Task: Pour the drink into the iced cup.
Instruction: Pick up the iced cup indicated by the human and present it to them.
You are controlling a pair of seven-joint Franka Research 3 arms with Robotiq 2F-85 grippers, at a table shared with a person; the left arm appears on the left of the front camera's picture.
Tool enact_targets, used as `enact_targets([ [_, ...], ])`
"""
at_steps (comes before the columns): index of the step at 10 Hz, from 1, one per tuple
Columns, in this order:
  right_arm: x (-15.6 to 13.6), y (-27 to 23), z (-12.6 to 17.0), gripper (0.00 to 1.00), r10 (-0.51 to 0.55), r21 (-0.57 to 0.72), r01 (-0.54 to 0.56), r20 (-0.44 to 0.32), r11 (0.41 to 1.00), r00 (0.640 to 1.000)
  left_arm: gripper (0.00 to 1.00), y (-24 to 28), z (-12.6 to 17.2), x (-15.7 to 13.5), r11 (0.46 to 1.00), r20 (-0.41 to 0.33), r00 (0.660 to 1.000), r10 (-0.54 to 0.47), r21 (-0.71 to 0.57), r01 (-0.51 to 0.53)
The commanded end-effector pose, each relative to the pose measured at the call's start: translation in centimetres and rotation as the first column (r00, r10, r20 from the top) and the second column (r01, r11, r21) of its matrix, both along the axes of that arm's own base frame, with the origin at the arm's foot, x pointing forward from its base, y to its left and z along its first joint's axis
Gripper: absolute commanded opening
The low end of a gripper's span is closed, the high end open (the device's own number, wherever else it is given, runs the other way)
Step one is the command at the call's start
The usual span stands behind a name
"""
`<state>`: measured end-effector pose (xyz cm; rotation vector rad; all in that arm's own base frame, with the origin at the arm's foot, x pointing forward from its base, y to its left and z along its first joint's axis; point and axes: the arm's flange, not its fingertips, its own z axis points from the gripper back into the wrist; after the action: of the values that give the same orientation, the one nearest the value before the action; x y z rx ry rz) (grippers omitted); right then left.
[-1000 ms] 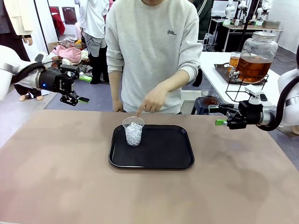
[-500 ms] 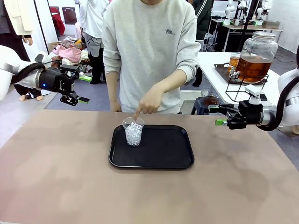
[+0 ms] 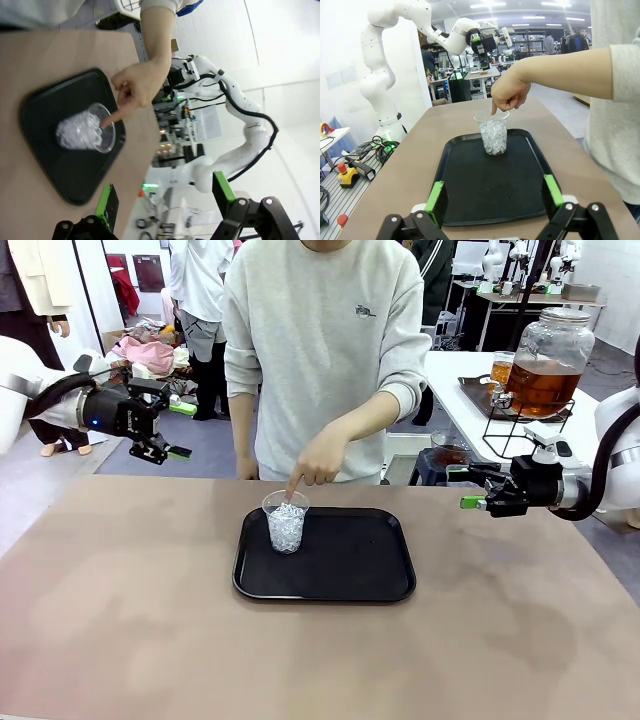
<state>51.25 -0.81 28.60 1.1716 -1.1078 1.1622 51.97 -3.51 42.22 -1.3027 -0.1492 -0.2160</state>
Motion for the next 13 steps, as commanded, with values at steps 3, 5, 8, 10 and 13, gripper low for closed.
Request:
enact_targets([
  [3,0.2,0.0,0.3,1.00,-0.003,-0.008,0.003,0.004,1.000,1.000,1.00,-1.2,-0.1,0.4,0.997,0.514,0.855,-0.070,0.062,0.044],
  [5,0.2,0.0,0.3,1.00,-0.003,-0.008,0.003,0.004,1.000,1.000,1.00,-1.0,-0.3,0.2,0.987,0.542,0.826,-0.159,0.064,0.148],
  [8,0.2,0.0,0.3,1.00,-0.003,-0.008,0.003,0.004,1.000,1.000,1.00,-1.0,0.5,0.9,0.995,0.508,0.856,-0.096,0.085,0.061],
  [10,0.2,0.0,0.3,1.00,-0.003,-0.008,0.003,0.004,1.000,1.000,1.00,-1.0,0.1,0.7,0.993,0.525,0.844,-0.112,0.086,0.079],
  [13,0.2,0.0,0.3,1.00,-0.003,-0.008,0.003,0.004,1.000,1.000,1.00,-1.6,-2.9,0.7,0.994,0.789,0.612,-0.058,-0.009,0.106],
])
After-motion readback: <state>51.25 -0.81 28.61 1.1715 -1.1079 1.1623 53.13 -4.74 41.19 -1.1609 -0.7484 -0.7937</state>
